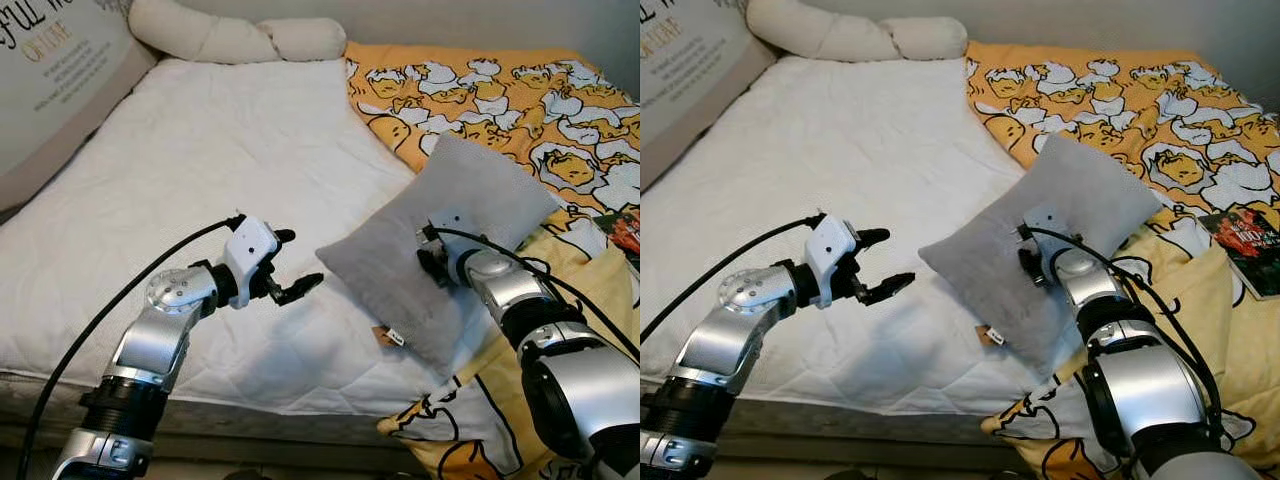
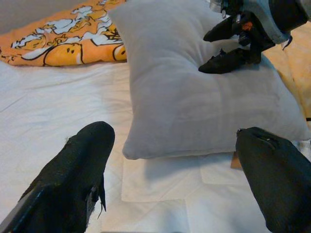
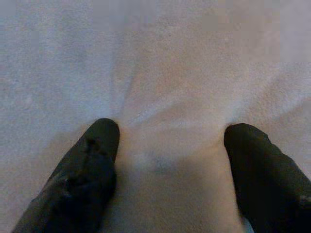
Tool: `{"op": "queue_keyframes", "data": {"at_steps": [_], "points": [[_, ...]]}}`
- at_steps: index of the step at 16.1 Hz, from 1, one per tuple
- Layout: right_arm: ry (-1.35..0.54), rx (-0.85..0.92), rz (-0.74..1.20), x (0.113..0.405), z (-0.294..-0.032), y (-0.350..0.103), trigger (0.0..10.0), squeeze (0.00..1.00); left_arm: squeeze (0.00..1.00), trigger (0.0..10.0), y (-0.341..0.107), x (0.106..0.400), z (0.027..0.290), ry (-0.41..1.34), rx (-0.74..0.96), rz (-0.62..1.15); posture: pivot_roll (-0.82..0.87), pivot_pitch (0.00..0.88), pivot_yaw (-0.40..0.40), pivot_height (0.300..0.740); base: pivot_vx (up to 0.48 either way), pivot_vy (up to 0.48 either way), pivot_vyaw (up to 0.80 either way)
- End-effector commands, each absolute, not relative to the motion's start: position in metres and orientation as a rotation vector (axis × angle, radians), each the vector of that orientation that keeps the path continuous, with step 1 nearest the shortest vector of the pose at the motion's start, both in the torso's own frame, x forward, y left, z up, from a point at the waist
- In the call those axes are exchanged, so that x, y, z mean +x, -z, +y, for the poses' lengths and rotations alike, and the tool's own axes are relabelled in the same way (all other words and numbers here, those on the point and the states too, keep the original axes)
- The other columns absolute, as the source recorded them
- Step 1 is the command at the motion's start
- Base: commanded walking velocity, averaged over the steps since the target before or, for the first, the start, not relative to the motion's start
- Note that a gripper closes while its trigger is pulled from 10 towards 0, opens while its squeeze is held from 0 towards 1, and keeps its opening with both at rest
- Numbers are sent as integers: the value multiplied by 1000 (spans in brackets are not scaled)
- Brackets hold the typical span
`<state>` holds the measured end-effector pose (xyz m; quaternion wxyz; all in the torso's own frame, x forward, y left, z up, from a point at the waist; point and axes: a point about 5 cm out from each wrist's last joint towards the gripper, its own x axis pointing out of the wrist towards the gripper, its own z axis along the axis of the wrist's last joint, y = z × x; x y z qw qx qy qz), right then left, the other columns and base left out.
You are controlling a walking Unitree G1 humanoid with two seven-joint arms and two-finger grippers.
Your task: Clean up the room
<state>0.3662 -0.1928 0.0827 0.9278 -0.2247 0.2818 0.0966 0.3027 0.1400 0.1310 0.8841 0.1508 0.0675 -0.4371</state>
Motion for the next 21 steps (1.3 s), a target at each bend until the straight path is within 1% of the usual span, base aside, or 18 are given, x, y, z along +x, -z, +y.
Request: {"op": "queue_keyframes", "data": {"at_steps": [1,8,18,21], "points": [[-177,-474,647,357,-200,-69,0,0,0,10000,-132,301,139,912,318,146,-28,0,-3,740,0,0,0],[-161,-472,650,354,-206,-66,0,0,0,10000,-132,298,136,899,310,166,-25,0,-14,740,0,0,0],[-163,-435,633,357,-202,-69,0,0,0,10000,-128,295,134,901,310,192,-28,0,-20,740,0,0,0],[-191,-424,613,361,-200,-75,0,0,0,10000,-126,299,141,845,329,200,-28,0,-21,740,0,0,0]]}}
